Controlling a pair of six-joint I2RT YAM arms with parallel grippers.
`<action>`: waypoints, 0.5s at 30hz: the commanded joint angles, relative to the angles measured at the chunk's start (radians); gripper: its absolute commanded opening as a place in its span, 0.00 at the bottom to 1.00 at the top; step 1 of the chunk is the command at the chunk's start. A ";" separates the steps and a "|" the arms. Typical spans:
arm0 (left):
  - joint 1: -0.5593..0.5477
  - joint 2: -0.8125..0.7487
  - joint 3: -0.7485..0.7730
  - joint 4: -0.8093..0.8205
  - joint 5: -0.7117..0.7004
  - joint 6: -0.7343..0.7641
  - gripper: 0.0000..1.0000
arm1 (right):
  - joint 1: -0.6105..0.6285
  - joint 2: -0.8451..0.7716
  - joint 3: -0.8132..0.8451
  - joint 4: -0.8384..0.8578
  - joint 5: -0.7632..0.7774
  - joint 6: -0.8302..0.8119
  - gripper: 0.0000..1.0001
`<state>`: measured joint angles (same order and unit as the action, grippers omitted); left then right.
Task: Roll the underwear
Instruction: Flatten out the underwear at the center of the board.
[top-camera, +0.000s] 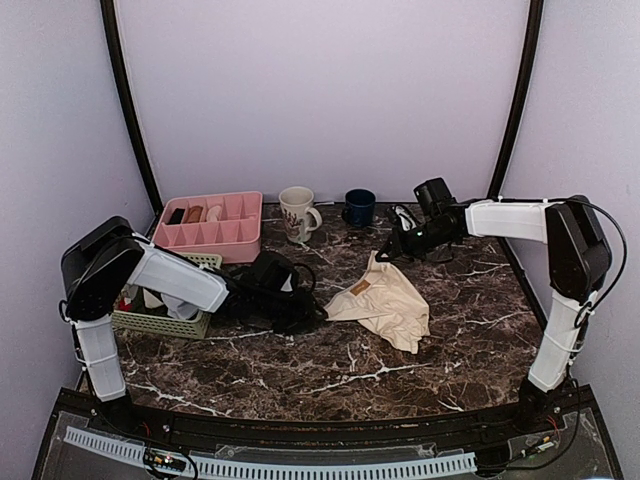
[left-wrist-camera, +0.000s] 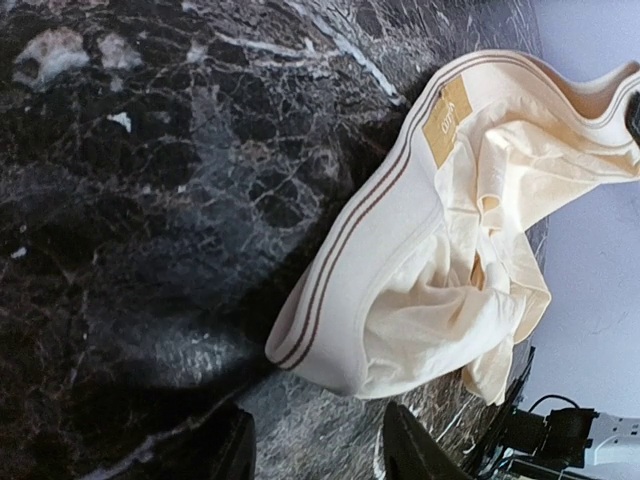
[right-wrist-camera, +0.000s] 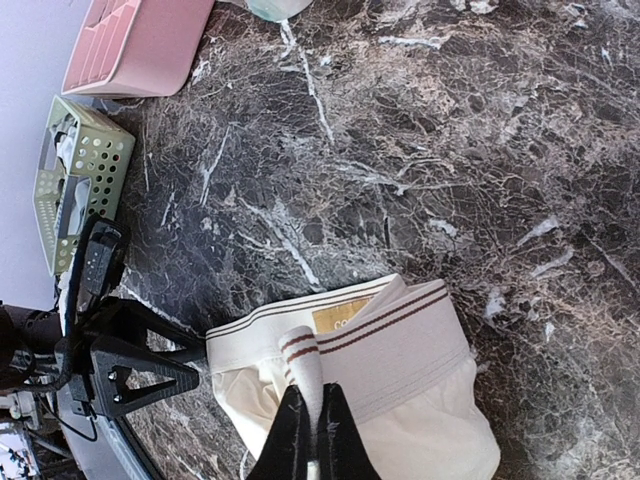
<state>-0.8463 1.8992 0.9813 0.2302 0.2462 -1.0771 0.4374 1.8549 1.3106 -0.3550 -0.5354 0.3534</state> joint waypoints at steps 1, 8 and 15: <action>0.003 0.028 -0.007 0.072 -0.061 -0.129 0.44 | -0.010 -0.032 0.018 0.028 -0.003 0.009 0.00; 0.027 0.110 0.002 0.170 -0.027 -0.214 0.34 | -0.026 -0.038 0.017 0.053 -0.005 0.014 0.00; 0.052 0.118 0.064 0.126 -0.024 -0.172 0.10 | -0.038 -0.066 0.002 0.080 -0.011 0.039 0.00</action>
<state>-0.8112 2.0140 1.0126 0.4213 0.2314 -1.2701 0.4091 1.8496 1.3109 -0.3244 -0.5354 0.3729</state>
